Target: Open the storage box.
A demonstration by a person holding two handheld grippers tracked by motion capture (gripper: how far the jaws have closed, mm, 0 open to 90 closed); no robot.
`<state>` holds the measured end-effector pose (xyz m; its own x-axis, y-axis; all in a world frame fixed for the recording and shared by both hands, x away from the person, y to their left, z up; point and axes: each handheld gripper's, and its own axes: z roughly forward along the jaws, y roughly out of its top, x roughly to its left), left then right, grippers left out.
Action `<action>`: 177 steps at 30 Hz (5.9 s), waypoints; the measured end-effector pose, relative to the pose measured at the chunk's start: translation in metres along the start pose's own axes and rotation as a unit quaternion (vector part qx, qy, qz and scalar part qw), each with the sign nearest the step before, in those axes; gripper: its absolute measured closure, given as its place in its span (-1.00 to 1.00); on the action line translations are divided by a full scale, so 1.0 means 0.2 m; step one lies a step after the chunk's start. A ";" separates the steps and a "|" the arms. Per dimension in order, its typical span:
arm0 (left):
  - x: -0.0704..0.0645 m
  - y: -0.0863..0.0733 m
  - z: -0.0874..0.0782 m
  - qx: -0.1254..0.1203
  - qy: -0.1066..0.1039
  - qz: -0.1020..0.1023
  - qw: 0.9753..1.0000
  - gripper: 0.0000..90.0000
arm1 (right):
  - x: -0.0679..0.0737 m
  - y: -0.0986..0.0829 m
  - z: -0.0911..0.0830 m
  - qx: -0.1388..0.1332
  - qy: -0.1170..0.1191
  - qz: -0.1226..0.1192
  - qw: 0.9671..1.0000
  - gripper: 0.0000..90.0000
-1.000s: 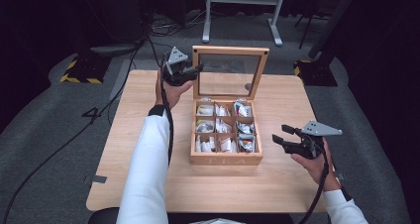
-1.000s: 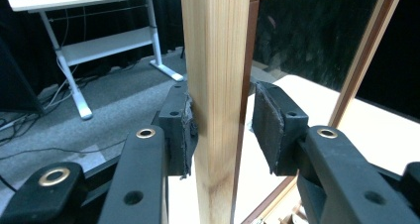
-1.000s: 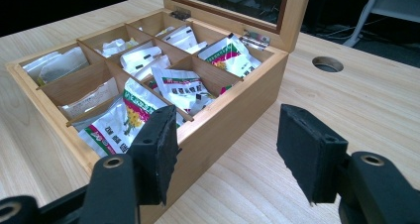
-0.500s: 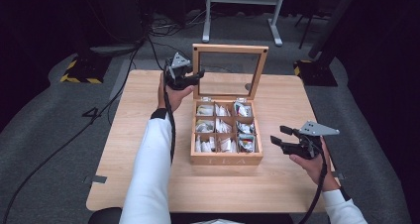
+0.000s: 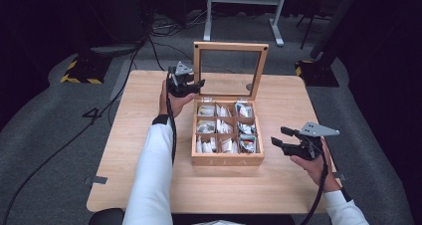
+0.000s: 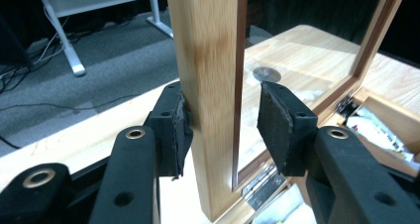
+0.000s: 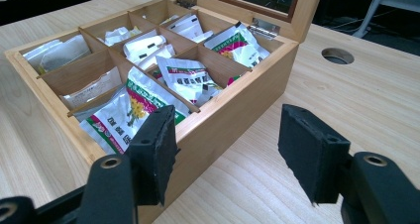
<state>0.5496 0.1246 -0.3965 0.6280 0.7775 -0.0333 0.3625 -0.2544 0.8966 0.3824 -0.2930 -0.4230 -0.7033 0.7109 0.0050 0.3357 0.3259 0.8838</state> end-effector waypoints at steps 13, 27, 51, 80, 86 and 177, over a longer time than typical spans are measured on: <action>0.02 -0.14 0.05 0.046 0.002 -0.002 0.999 0.24 | 0.01 0.00 0.02 0.010 0.002 -0.006 1.000 -0.12; 0.00 -0.23 0.00 0.088 -0.012 0.023 0.996 0.15 | 0.01 -0.01 0.02 0.014 -0.002 -0.012 1.000 -0.13; -0.07 -0.53 -0.53 0.125 -0.018 0.079 0.989 -0.61 | 0.26 0.10 0.09 0.030 0.069 -0.075 0.994 -0.29; -0.31 -0.87 -0.68 0.192 -0.062 0.127 0.971 -0.55 | 0.32 0.10 0.28 0.081 0.055 -0.119 0.988 -0.22; -0.31 -0.88 -0.68 0.192 -0.068 0.121 0.971 -0.54 | 0.31 0.10 0.29 0.090 0.028 -0.131 0.987 -0.14; -0.27 -0.92 -0.63 0.174 -0.121 0.100 0.972 -0.61 | 0.24 0.23 -0.02 -0.029 0.069 -0.117 0.990 0.96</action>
<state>0.3629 0.2021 -0.5038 0.8382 0.5452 -0.0144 0.4012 -0.5984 0.6935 0.3615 -0.2459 -0.3797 -0.8380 0.5268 -0.1421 0.1201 0.4321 0.8938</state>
